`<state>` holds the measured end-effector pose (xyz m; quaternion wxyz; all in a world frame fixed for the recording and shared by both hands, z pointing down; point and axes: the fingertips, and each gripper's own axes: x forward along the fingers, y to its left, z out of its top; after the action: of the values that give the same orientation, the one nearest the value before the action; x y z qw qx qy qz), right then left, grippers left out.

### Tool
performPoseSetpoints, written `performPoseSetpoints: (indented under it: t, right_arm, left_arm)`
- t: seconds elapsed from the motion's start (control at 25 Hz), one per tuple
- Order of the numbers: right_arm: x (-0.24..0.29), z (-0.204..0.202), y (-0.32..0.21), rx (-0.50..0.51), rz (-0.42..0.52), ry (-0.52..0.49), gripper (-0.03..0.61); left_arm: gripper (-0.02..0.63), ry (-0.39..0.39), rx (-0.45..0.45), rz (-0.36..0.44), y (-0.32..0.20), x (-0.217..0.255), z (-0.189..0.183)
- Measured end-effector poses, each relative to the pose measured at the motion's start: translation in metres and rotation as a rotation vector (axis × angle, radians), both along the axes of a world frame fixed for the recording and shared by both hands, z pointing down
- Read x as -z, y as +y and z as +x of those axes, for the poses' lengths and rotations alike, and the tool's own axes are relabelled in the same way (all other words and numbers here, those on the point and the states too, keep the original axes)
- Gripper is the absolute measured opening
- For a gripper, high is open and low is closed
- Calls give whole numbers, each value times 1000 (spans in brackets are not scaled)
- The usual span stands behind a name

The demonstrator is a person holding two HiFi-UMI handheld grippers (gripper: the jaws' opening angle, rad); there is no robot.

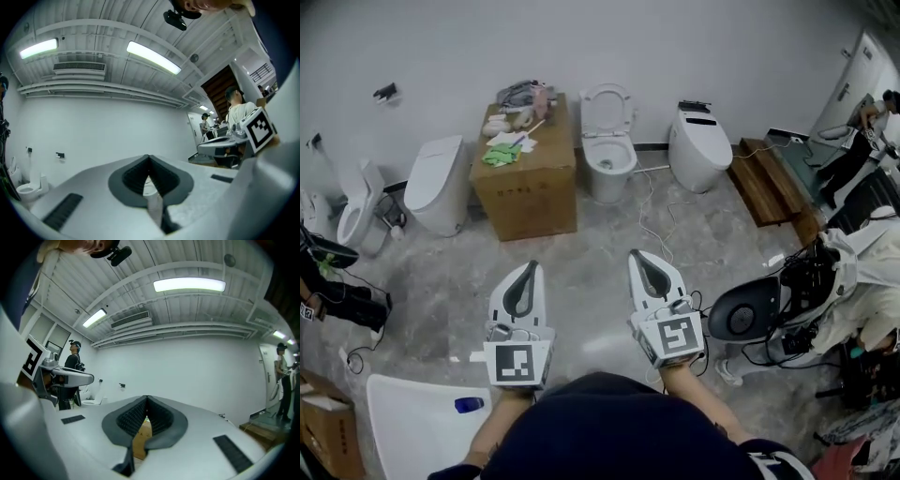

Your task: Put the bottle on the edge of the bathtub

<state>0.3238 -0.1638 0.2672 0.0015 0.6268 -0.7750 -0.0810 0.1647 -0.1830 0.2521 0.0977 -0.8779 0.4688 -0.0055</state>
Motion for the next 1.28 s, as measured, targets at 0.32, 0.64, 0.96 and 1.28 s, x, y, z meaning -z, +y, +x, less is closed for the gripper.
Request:
performPoseSetpoints:
  t: [0.32,0.64,0.96,1.28]
  right_arm:
    - [12,40,6,-83,27,-36,17]
    - [-1,26,4,-8,29,-64,17]
    - [-2,9,7,49,54,-24,17]
    - [-1,0,12,70,54,-35,17]
  left_arm:
    - [2,-2,27,-10,2,-2,19]
    - [2,-19,56,-1,10,-5,22]
    - [2,-30,68,0,21,-14,17]
    - [2,-39,63,2,31,-11,17]
